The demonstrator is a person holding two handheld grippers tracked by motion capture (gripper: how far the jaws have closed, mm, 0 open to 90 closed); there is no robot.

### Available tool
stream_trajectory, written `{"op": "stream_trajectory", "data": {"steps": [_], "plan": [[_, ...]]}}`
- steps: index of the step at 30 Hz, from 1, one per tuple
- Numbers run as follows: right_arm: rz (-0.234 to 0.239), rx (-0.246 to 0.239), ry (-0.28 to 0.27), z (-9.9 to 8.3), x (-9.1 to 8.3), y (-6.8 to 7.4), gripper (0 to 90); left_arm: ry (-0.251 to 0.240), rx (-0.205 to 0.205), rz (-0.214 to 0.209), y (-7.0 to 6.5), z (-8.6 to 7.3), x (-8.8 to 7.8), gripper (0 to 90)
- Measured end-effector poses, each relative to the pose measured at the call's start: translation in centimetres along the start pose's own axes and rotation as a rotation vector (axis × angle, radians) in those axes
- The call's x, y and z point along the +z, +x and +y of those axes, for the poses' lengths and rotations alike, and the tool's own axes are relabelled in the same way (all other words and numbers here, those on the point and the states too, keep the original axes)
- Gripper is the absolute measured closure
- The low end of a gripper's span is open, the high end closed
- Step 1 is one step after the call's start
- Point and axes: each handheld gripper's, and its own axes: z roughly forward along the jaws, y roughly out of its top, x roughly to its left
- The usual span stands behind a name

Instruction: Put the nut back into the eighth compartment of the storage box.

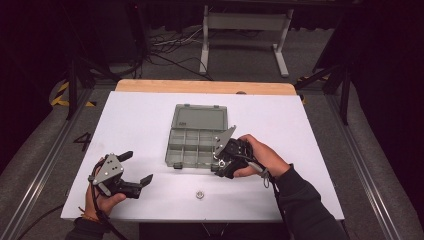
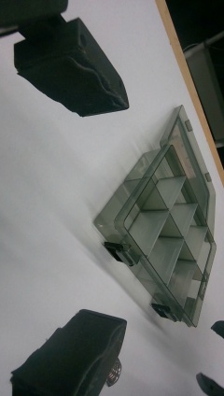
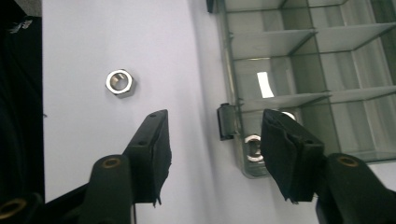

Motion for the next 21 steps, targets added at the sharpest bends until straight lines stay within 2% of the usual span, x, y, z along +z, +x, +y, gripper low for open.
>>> {"op": "stream_trajectory", "data": {"steps": [7,12,15,21], "plan": [[-0.013,-0.041,-0.005,0.4,0.8,1.6,30.2,0.007,0.003,-0.006,0.0,0.0,0.1,1.1],[-0.014,-0.049,0.028,0.7,2.1,2.5,19.4,0.01,0.005,-0.004,0.0,0.0,0.1,1.1],[-0.001,-0.06,0.039,1.0,2.7,2.9,15.7,0.009,0.005,-0.002,0.0,0.0,0.1,1.1],[0.006,-0.055,0.07,1.6,3.9,3.4,14.9,0.003,0.003,0.009,-0.1,0.1,0.1,1.1]]}}
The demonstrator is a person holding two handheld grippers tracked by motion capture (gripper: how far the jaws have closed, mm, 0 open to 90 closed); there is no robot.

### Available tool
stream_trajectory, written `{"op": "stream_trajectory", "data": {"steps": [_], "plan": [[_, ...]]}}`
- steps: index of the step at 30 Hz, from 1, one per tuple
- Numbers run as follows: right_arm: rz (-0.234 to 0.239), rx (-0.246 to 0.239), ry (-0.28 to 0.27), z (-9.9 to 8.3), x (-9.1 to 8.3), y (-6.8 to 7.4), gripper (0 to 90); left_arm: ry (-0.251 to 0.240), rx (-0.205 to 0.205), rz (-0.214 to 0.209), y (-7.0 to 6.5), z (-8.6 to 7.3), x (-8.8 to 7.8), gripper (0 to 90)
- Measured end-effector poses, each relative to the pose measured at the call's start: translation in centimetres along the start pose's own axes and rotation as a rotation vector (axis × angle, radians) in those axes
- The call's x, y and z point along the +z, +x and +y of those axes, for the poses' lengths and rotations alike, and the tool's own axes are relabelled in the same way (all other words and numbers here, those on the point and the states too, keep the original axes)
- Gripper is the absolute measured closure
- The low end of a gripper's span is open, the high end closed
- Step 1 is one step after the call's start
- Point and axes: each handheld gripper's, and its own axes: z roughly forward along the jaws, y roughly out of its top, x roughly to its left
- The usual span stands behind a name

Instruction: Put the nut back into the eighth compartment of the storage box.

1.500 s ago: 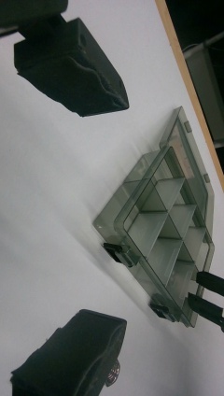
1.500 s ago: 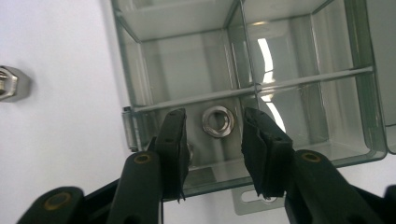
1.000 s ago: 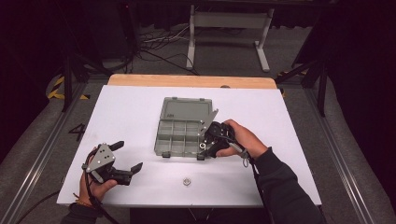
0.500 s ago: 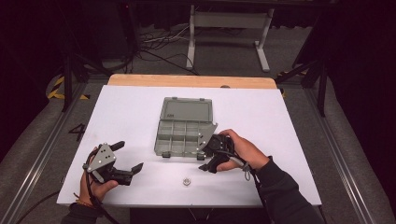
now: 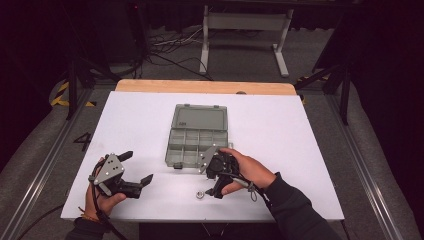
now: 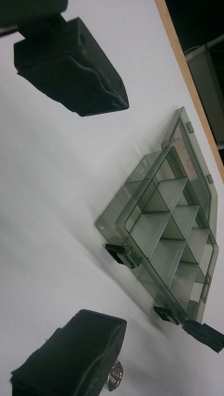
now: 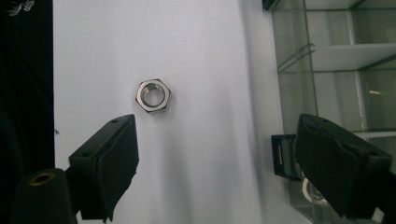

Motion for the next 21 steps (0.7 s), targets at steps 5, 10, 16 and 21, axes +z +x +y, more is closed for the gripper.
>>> {"op": "stream_trajectory", "data": {"steps": [5,10,16,21], "plan": [[0.018,-0.026,0.021,0.6,0.8,0.5,18.4,0.002,-0.002,0.005,0.1,0.0,0.0,1.1],[0.05,-0.04,0.047,1.3,1.8,1.0,25.6,0.002,-0.001,0.002,0.0,0.0,0.0,1.1],[0.083,-0.067,0.091,2.0,3.1,1.5,39.9,0.002,-0.002,0.001,0.1,0.0,-0.1,1.1],[0.098,-0.07,0.104,2.3,3.6,1.7,51.8,0.002,-0.003,-0.001,0.1,0.0,0.0,1.1]]}}
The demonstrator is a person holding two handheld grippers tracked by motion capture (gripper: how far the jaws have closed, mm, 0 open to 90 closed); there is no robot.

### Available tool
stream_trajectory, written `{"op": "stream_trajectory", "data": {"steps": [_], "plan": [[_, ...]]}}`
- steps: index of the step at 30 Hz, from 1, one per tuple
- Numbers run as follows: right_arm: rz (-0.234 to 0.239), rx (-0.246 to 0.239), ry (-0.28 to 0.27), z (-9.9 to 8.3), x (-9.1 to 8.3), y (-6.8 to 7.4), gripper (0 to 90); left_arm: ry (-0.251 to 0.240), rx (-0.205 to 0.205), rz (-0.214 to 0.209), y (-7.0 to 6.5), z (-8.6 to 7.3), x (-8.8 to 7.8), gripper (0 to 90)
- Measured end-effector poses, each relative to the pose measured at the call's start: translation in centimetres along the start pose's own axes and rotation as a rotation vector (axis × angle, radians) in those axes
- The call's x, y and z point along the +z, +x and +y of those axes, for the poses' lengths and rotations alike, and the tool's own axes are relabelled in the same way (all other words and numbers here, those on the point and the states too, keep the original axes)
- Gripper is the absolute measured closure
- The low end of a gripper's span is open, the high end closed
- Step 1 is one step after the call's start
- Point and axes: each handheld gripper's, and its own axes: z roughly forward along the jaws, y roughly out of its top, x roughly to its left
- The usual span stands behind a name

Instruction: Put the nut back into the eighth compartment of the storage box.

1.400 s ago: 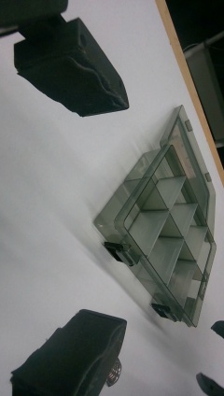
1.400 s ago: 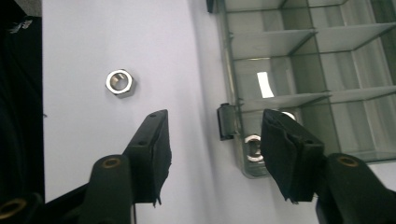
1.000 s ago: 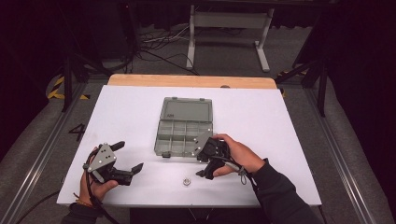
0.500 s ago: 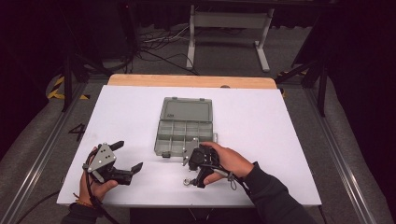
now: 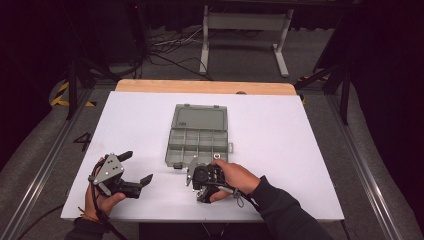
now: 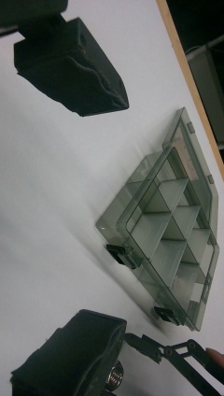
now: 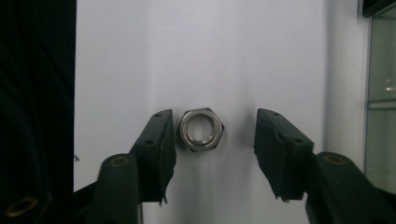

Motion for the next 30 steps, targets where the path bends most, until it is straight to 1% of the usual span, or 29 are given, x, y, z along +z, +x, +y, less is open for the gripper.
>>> {"op": "stream_trajectory", "data": {"steps": [1,2,6,9,11,17,19,20,23,30], "plan": [[0.005,-0.001,-0.007,0.1,0.0,0.1,55.3,0.001,0.001,0.0,0.0,0.0,0.0,1.1],[0.005,-0.004,-0.005,0.1,0.0,0.1,56.5,0.001,0.003,0.001,0.0,0.0,0.0,1.1],[0.011,-0.017,0.001,0.2,-0.1,0.2,67.5,0.003,0.002,0.001,0.0,0.0,0.0,1.1],[0.011,-0.022,0.002,0.2,-0.1,0.2,68.2,0.008,0.0,0.001,0.0,0.0,0.1,1.1],[0.014,-0.029,0.001,0.2,-0.1,0.2,70.2,0.005,0.001,0.002,0.0,0.0,0.1,1.1],[0.002,-0.02,0.007,-0.1,-0.4,0.1,70.3,0.006,-0.005,0.001,0.0,0.0,0.1,1.1],[0.001,-0.024,0.008,-0.1,-0.6,0.1,70.3,0.006,-0.005,-0.001,0.0,0.0,0.1,1.1],[-0.003,-0.028,0.0,-0.2,-0.7,0.0,70.3,0.006,-0.003,-0.001,0.0,0.0,0.1,1.1],[-0.014,-0.025,0.002,-0.4,-1.2,-0.2,70.3,0.007,-0.005,-0.001,0.0,0.0,0.1,1.1],[-0.042,-0.003,-0.019,-1.0,-2.7,-1.1,70.3,0.009,-0.004,-0.003,0.0,0.0,0.1,1.1]]}}
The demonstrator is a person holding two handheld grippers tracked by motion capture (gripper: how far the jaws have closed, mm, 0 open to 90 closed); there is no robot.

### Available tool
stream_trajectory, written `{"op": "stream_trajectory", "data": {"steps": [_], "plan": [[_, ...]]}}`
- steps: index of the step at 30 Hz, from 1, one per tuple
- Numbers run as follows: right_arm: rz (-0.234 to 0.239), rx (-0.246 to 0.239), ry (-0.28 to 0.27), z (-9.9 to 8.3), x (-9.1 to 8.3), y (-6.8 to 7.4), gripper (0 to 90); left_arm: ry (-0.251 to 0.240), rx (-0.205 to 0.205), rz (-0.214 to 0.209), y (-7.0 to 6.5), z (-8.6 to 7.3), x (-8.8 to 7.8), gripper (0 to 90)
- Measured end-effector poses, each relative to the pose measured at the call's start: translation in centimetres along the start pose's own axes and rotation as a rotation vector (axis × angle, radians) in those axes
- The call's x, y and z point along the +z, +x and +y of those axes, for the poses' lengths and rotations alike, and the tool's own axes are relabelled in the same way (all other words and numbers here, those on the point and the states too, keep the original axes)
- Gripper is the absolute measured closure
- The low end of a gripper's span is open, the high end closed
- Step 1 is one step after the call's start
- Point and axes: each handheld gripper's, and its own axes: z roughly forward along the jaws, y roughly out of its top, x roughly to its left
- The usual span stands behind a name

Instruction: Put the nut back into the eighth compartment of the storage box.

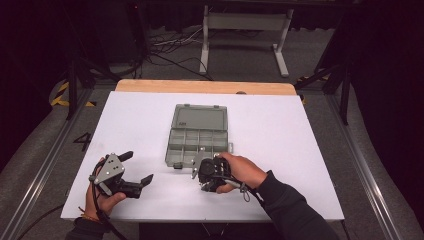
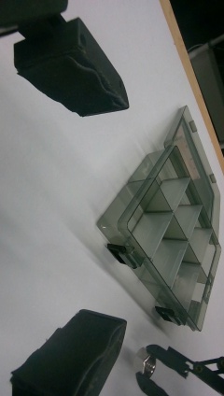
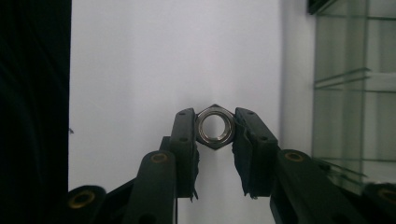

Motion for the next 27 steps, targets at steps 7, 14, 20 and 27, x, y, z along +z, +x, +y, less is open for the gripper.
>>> {"op": "stream_trajectory", "data": {"steps": [7,14,20,27], "plan": [[-0.029,0.015,-0.021,-0.4,-1.6,-0.8,70.4,0.002,0.001,0.0,0.0,0.0,0.0,1.1],[-0.06,0.051,-0.043,-1.1,-3.2,-2.1,70.3,-0.003,0.001,0.01,0.1,0.0,-0.1,1.1],[-0.087,0.086,-0.05,-1.7,-4.3,-3.3,70.4,-0.005,0.002,0.011,0.1,0.0,-0.1,1.1],[-0.122,0.129,-0.052,-2.3,-5.3,-4.7,70.3,-0.004,0.003,0.013,0.1,0.0,-0.1,1.1]]}}
